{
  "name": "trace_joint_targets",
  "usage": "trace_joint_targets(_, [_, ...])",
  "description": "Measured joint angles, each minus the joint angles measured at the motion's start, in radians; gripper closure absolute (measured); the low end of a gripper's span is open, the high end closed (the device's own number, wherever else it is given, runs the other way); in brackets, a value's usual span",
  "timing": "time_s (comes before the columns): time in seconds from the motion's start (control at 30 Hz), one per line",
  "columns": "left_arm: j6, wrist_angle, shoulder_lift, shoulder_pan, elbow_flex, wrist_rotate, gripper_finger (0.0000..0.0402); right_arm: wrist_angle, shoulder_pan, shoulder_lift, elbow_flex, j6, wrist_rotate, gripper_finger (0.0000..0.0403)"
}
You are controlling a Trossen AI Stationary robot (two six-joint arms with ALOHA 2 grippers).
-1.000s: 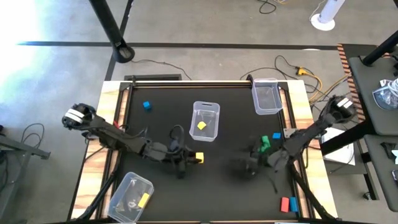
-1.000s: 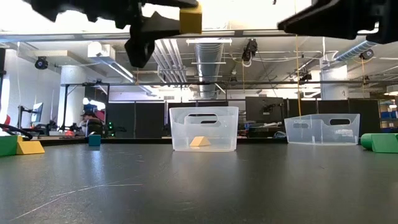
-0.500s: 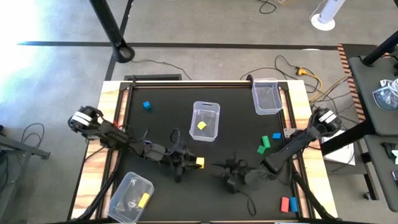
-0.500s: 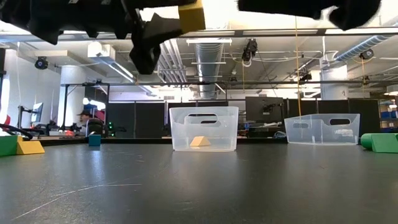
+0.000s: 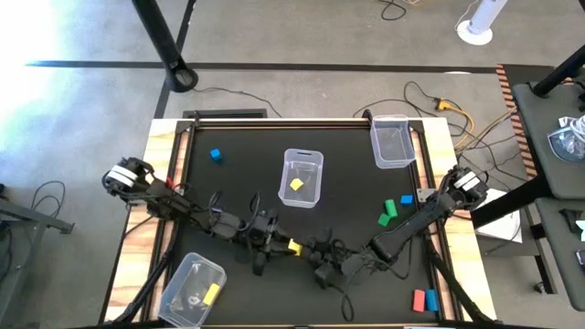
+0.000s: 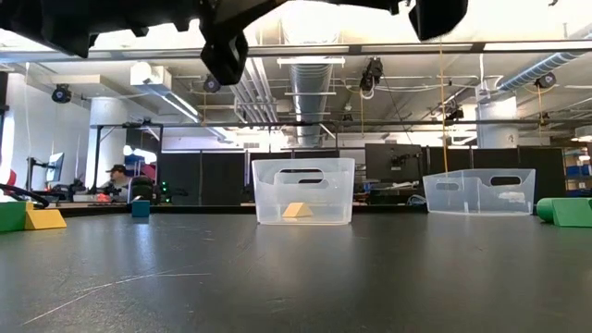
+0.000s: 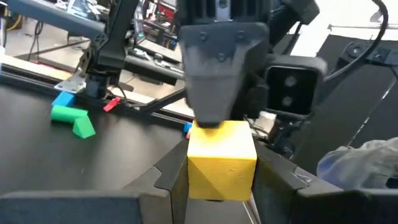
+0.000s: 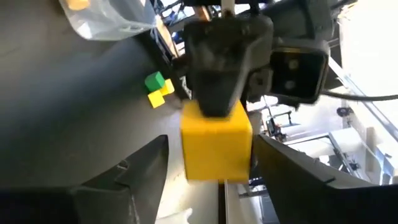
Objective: Sort blocks by size
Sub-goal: Put the top yellow square block into the top transparent bin
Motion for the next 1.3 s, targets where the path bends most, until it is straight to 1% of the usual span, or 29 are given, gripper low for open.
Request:
trace_joint_targets(0.4, [0.031, -0.003, 0.002, -0.002, 0.019, 0.000, 0.0285, -0.002, -0.002, -0.002, 0.011, -0.006, -0.025, 0.0262])
trace_joint_targets(0.5, [0.038, -0.010, 0.003, -0.002, 0.029, 0.010, 0.0281, -0.003, -0.002, -0.002, 0.011, -0.013, -0.023, 0.0272])
trace_joint_targets(0.6, [0.064, -0.028, 0.002, -0.002, 0.031, 0.015, 0.0262, -0.007, -0.002, -0.003, 0.012, -0.002, -0.023, 0.0272])
trace_joint_targets(0.7, [0.099, -0.066, -0.008, -0.004, 0.026, 0.017, 0.0229, -0.010, -0.002, -0.005, 0.014, 0.045, -0.024, 0.0271])
trace_joint_targets(0.8, [0.134, -0.166, -0.061, -0.015, 0.013, 0.017, 0.0201, -0.068, -0.001, -0.029, 0.016, 0.111, -0.021, 0.0270])
trace_joint_targets(0.87, [0.158, -0.245, -0.117, -0.027, 0.000, 0.016, 0.0189, -0.146, -0.001, -0.055, 0.016, 0.186, -0.019, 0.0273])
trace_joint_targets(0.93, [0.187, -0.285, -0.168, -0.046, -0.025, 0.006, 0.0183, -0.219, -0.010, -0.084, 0.016, 0.264, -0.018, 0.0274])
trace_joint_targets(1.0, [0.222, -0.290, -0.212, -0.069, -0.065, -0.043, 0.0180, -0.305, -0.028, -0.123, 0.018, 0.348, 0.009, 0.0274])
trace_joint_targets(1.07, [0.248, -0.284, -0.248, -0.095, -0.109, -0.119, 0.0179, -0.423, -0.058, -0.164, 0.049, 0.452, 0.056, 0.0274])
trace_joint_targets(1.17, [0.251, -0.283, -0.280, -0.124, -0.171, -0.263, 0.0178, -0.690, -0.133, -0.212, 0.112, 0.672, 0.101, 0.0274])
trace_joint_targets(1.23, [0.240, -0.282, -0.288, -0.134, -0.205, -0.338, 0.0178, -0.876, -0.207, -0.236, 0.145, 0.858, 0.103, 0.0274])
trace_joint_targets(1.3, [0.232, -0.280, -0.291, -0.138, -0.232, -0.381, 0.0178, -1.060, -0.297, -0.252, 0.173, 1.033, 0.076, 0.0274])
